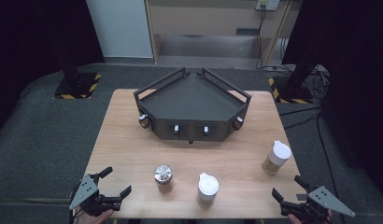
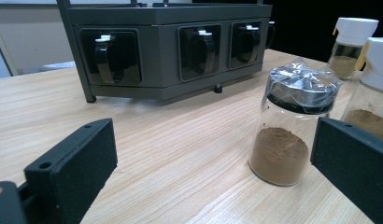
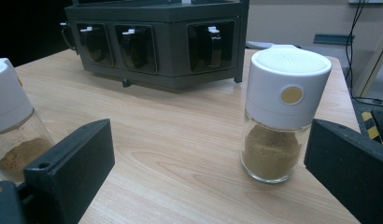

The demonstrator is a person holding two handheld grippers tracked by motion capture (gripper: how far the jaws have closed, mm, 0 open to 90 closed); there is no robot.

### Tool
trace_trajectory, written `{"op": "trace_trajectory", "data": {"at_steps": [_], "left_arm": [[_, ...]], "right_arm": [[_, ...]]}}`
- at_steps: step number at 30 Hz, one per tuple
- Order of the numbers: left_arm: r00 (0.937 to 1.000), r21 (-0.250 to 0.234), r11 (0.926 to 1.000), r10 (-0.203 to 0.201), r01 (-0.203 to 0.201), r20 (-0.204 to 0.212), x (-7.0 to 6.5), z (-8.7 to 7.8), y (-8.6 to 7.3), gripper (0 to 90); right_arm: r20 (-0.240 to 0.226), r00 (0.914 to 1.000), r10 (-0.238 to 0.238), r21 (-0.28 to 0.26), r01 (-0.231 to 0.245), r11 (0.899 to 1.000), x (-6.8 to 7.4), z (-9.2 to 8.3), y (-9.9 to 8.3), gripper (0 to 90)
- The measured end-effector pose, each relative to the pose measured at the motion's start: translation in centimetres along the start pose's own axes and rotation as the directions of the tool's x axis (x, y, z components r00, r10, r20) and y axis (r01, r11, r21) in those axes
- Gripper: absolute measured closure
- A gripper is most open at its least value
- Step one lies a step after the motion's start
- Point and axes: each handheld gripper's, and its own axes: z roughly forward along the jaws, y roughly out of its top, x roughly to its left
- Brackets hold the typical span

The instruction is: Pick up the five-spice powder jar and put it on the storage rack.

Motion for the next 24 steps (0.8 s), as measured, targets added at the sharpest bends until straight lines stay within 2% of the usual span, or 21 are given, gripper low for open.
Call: {"op": "trace_trajectory", "data": {"at_steps": [10,20,24], "left_arm": [[0.9999,0.008,0.9999,0.008,-0.008,0.010,-0.05,0.14,0.17,0.0],[0.9996,0.019,0.9997,0.015,-0.015,0.025,0.00,0.21,0.22,0.0],[0.9994,0.016,0.9998,0.015,-0.015,0.032,0.00,0.18,0.25,0.0]], "right_arm": [[-0.002,1.0000,-0.004,-0.010,0.004,1.000,-0.21,0.02,-0.21,2.3],[-0.030,0.9995,-0.006,-0.011,0.006,1.000,-0.45,0.12,-0.23,3.2],[-0.041,0.9989,-0.023,-0.005,0.023,1.000,-0.40,0.24,-0.10,3.6]]}}
